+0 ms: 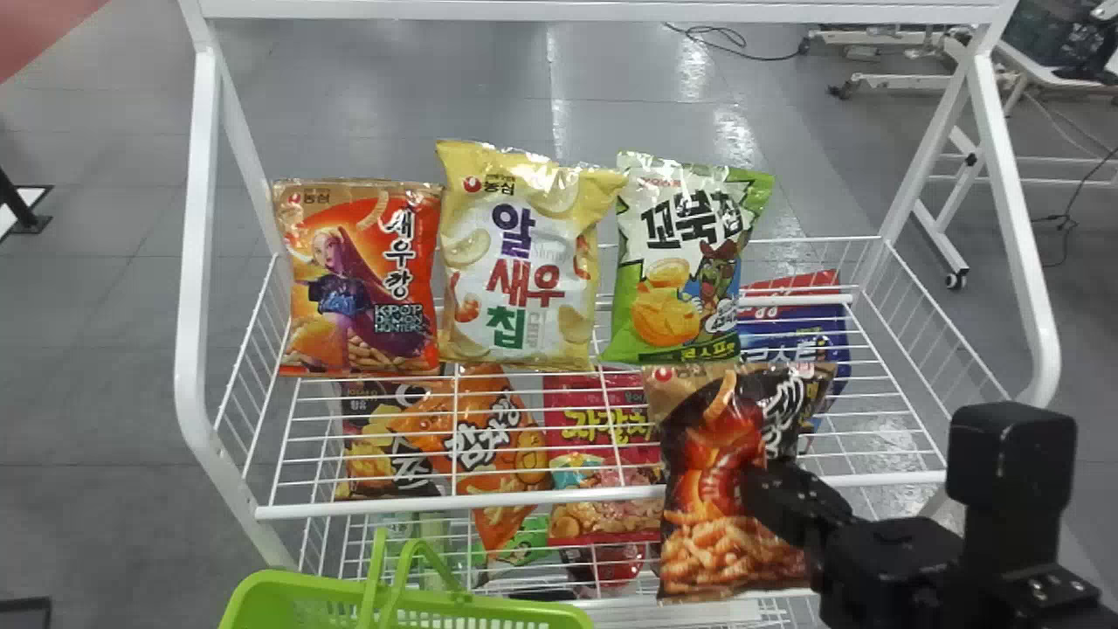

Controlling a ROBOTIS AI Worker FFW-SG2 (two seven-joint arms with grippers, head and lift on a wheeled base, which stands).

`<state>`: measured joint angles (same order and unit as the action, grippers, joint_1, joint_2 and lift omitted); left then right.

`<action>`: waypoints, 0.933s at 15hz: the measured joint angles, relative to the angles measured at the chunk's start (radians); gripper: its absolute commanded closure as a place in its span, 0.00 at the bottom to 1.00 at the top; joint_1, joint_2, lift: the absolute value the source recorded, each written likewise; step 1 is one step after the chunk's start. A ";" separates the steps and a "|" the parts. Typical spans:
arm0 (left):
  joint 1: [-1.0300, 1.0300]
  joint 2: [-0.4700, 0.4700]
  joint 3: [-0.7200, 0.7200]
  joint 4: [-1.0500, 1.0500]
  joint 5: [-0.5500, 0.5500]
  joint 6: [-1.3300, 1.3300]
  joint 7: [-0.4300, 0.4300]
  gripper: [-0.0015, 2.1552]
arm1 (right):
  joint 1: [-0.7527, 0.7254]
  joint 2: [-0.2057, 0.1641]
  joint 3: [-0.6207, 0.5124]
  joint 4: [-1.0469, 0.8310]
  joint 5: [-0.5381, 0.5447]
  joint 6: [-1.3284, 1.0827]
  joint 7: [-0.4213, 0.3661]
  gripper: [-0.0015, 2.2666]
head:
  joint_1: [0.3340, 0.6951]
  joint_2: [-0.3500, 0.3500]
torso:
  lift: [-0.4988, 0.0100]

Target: Hold basket handle with left hand then pick spicy shrimp crackers with right hand and place into basket

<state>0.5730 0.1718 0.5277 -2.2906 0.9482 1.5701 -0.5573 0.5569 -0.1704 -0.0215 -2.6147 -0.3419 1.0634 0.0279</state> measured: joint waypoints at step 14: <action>0.001 -0.002 -0.011 -0.029 -0.004 0.000 0.005 0.88 | -0.002 -0.007 0.300 0.022 0.021 0.258 -0.027 0.73 | 1.00 0.93 | 0.91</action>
<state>0.5736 0.1699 0.5168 -2.3192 0.9446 1.5701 -0.5521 0.5553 -0.1777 0.2781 -2.5927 -0.3206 1.3216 0.0014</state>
